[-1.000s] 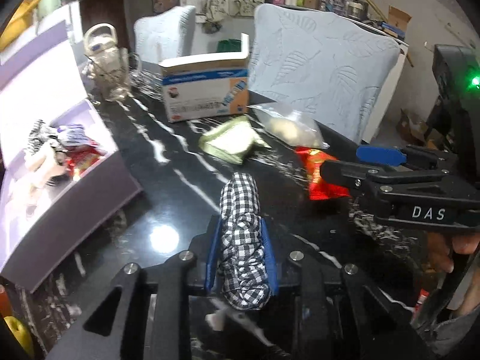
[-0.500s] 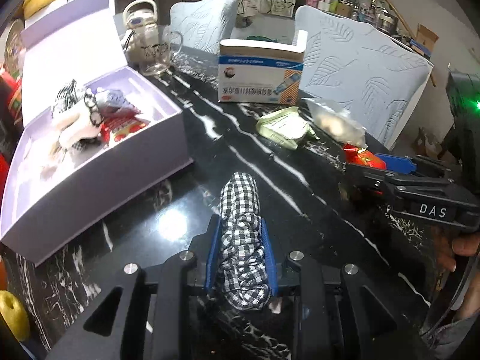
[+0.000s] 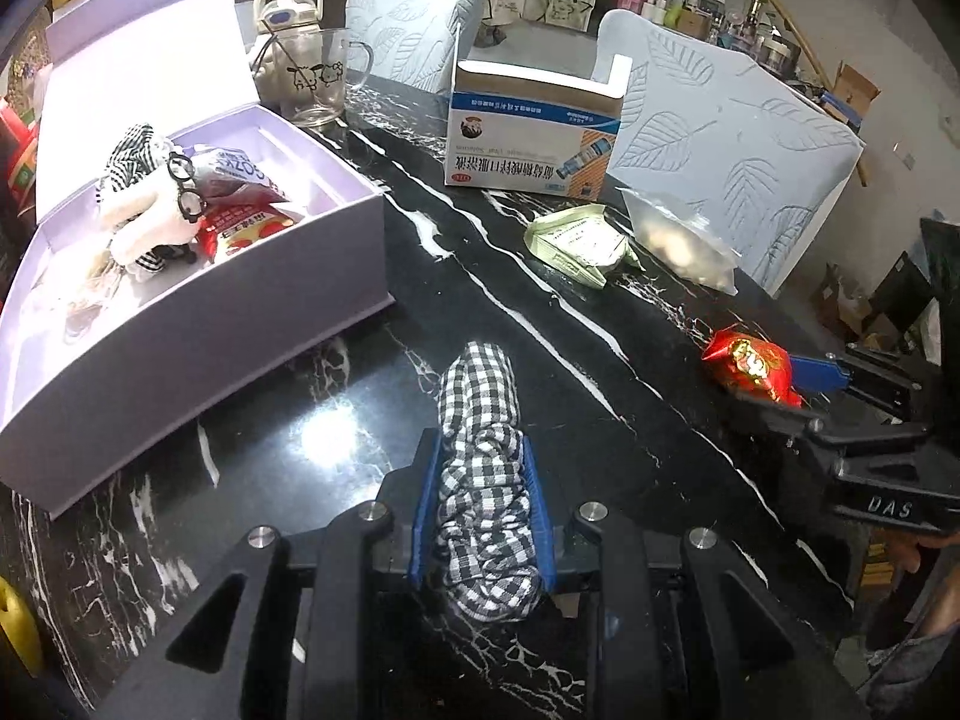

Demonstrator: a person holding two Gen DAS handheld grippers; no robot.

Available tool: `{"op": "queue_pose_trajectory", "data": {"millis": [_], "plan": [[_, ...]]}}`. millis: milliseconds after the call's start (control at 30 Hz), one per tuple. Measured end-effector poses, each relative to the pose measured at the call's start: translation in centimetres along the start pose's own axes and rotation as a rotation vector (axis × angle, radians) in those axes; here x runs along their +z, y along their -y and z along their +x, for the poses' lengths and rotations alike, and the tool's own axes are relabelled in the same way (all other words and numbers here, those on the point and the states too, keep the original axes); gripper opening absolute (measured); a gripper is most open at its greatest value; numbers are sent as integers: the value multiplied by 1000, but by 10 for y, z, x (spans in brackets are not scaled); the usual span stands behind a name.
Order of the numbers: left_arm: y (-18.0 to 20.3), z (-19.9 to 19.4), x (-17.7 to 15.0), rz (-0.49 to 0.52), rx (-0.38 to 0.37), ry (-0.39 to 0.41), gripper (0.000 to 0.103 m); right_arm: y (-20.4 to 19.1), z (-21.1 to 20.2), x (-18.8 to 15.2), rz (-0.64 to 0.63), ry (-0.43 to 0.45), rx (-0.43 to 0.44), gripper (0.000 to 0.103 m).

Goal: Organize soft objects
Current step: 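Close the right gripper on the red snack packet, then carry the scrunchie and red packet toward the lavender box with both grippers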

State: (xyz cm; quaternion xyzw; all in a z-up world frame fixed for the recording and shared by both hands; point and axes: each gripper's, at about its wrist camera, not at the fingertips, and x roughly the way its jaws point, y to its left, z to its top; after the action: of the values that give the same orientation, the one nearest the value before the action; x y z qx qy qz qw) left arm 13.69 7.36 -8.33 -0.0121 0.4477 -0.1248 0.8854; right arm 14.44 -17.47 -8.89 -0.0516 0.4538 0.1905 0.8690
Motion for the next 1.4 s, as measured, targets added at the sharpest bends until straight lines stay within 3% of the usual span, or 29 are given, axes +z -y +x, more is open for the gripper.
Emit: {"op": "queue_pose_trajectory", "data": {"millis": [100,333,367,467,567,800,1133,1400], "plan": [[0,1,0,3,0,3,26,3,3,1,17,4,-3,62],[-1,2,1,2,-1,4,26,2,5,3,6,17,-26,62],[-1,2,1,2,-2,5,26,2,5,2,2,20,-30,61],[-1,1,0,2,-4,12,26,2,5,1,-11,33,-60,44],[0,1,1,7,9,2,26,4,4,0,-3,40,-50,40],[3,-6,1,3,-33,5,26,-8,-4,-5,-33,38,28,35],[17,-39,2,34,-51,79,26,-26,-17,-7,-60,83,91,35],[11,-71,5,6,-70,134,26,-43,-38,4,-84,145,197,35]]}}
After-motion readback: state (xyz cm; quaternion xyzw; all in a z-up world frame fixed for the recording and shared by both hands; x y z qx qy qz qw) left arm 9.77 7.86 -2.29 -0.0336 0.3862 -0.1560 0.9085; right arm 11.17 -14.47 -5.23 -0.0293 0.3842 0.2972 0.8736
